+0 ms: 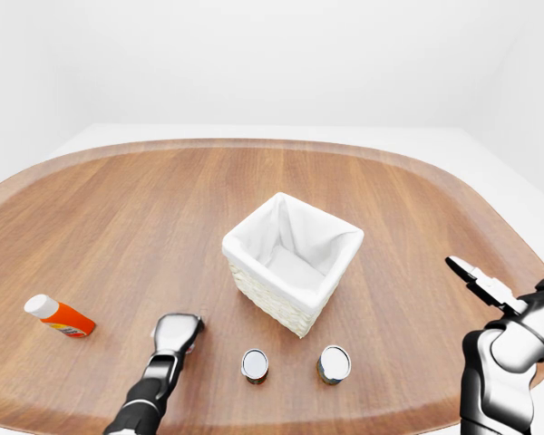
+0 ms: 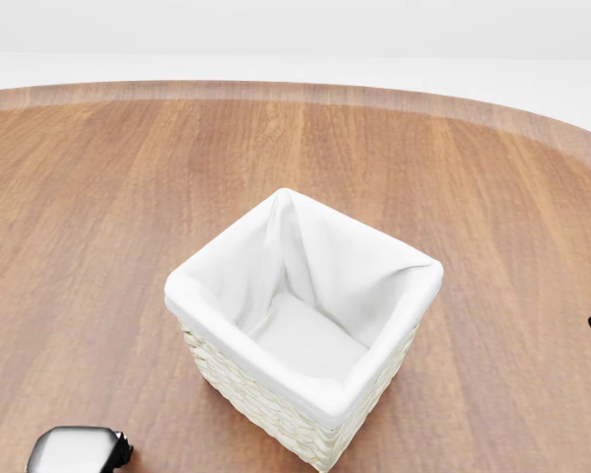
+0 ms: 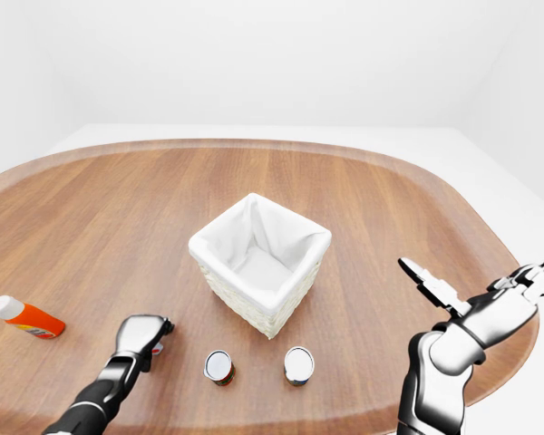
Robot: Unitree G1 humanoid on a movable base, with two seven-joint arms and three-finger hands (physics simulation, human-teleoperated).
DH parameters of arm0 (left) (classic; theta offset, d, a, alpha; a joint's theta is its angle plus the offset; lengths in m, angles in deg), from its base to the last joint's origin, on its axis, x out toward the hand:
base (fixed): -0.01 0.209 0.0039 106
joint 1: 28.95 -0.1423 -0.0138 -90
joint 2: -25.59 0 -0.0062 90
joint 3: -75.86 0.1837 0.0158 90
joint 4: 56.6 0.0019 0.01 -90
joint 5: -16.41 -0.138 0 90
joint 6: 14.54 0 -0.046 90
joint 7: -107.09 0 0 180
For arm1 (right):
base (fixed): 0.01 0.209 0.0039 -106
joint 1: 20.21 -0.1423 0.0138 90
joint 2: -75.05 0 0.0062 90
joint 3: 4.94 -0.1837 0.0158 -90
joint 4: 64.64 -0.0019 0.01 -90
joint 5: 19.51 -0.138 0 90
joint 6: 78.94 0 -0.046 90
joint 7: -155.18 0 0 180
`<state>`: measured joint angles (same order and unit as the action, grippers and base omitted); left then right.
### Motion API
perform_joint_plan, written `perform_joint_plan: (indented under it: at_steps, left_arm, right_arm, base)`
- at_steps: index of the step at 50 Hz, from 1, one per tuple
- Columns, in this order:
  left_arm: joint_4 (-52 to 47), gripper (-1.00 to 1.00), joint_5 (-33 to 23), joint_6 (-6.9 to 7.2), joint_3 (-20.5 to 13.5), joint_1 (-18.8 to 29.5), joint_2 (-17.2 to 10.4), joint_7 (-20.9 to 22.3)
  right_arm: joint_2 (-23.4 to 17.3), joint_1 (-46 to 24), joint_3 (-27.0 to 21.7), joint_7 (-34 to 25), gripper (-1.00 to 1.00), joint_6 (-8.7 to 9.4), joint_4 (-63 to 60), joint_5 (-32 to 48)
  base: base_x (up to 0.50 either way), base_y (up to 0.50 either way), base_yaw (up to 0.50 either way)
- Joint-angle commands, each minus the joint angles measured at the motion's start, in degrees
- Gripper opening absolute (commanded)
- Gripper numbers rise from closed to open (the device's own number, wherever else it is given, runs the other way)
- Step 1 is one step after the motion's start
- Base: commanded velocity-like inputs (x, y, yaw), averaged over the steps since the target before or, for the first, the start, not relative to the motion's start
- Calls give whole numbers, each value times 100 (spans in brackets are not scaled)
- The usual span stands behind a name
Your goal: Pick up the alphabet soup and the cream cheese box, and put them in the basket.
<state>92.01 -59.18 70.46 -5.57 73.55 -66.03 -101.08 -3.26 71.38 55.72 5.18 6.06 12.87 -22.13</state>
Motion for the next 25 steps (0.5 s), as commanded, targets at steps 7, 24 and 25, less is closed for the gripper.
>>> perform_joint_plan:
  at_steps: [7, 24, 25]
  left_arm:
    - [-46, -100, -32, 0, -91, -732, -80, 287]
    - [-948, -100, -19, 0, -269, -1184, -109, 639]
    - [-1002, -100, -17, 0, -285, -1210, -107, 664]
  right_arm:
    - [-11, -16, 11, 0, 100, 0, 92, 22]
    - [6, 16, -4, 0, 100, 0, -17, 9]
    - [6, 12, -5, 0, 100, 0, -9, 10]
  base:
    - [0, 0, 0]
    - [0, 0, 0]
    - [0, 0, 0]
